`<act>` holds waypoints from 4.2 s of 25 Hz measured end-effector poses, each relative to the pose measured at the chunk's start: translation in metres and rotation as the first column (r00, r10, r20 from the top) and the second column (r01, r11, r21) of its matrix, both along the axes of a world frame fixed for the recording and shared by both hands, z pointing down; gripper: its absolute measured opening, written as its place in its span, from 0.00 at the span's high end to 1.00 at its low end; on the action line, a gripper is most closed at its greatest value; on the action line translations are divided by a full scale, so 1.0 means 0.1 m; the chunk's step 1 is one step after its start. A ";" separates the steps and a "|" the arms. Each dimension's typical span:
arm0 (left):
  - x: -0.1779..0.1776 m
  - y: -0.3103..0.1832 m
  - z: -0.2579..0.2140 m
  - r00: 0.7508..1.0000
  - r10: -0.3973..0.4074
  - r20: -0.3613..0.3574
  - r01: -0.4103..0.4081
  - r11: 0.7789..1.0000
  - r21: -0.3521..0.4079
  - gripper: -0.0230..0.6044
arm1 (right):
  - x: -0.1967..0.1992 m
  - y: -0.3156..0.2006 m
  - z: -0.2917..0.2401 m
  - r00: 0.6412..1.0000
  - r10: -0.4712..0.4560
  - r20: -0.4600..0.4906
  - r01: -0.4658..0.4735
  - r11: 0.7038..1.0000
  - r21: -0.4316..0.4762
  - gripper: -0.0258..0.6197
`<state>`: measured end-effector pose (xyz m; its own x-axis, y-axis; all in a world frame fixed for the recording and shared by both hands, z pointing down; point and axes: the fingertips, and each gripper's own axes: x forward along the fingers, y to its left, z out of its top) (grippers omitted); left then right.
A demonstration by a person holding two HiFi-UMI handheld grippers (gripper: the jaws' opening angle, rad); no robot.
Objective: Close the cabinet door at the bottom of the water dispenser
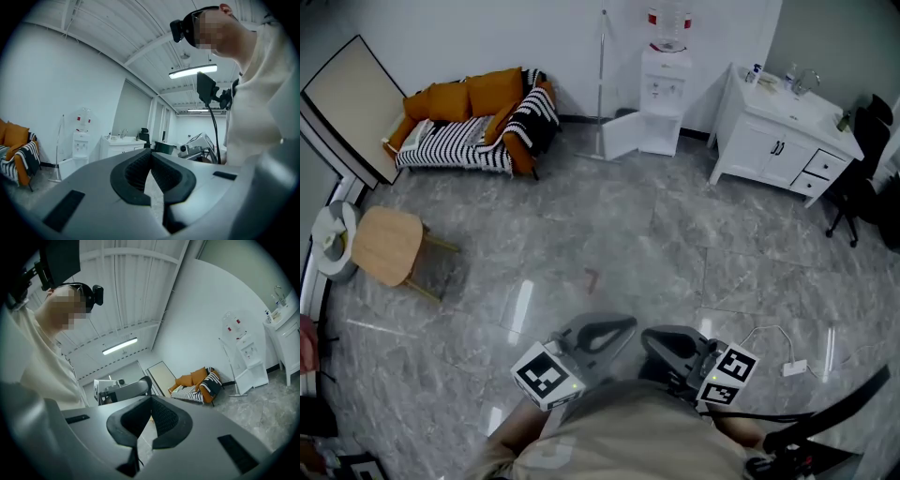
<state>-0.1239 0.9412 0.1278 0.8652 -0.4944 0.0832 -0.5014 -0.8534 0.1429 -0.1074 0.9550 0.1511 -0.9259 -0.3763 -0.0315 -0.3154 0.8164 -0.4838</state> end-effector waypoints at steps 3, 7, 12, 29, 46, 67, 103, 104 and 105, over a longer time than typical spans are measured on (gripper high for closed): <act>0.36 -0.37 -0.02 1.000 0.013 0.023 -0.013 1.000 0.002 0.98 | 0.36 -0.36 0.03 1.000 0.016 0.011 -0.016 1.000 -0.005 0.94; 0.85 -0.79 -0.06 0.999 0.028 0.039 -0.028 1.000 0.003 0.98 | 0.84 -0.81 0.05 0.999 0.032 0.012 -0.032 0.999 -0.017 0.94; 1.20 -1.24 -0.08 0.999 -0.001 0.054 0.001 1.000 0.001 0.98 | 1.23 -1.26 0.00 0.998 0.007 -0.059 -0.003 0.997 0.071 0.94; 0.34 -2.45 0.06 1.000 0.008 0.016 -0.008 1.000 0.018 0.98 | 0.34 -2.38 -0.12 1.000 0.018 -0.007 -0.017 0.998 0.052 0.94; -1.19 -3.53 -0.10 0.999 -0.009 -0.041 0.011 0.999 0.053 0.98 | -1.19 -3.38 -0.24 0.997 0.032 -0.065 -0.027 0.998 0.064 0.94; -0.11 -5.26 -0.06 0.997 -0.026 0.078 0.026 1.000 0.006 0.98 | -0.21 -5.05 -0.13 0.997 -0.067 0.031 0.067 0.998 -0.002 0.94; -0.28 -7.39 0.09 0.996 0.063 0.063 -0.061 0.998 -0.029 0.98 | -0.23 -7.29 0.20 0.986 0.113 -0.121 -0.124 0.988 -0.090 0.94; -0.40 -7.47 0.11 0.995 0.066 0.072 -0.065 0.998 -0.028 0.98 | -0.33 -7.39 0.19 0.984 0.123 -0.126 -0.135 0.987 -0.089 0.94; -0.51 -7.56 0.10 0.995 0.063 0.077 -0.062 0.998 -0.024 0.98 | -0.43 -7.49 0.19 0.983 0.131 -0.129 -0.143 0.986 -0.089 0.94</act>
<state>-0.1750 0.1853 0.1377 0.8850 -0.4368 0.1611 -0.4573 -0.8806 0.1244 -0.1499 0.2065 0.1699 -0.8600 -0.4955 0.1220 -0.4826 0.7121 -0.5098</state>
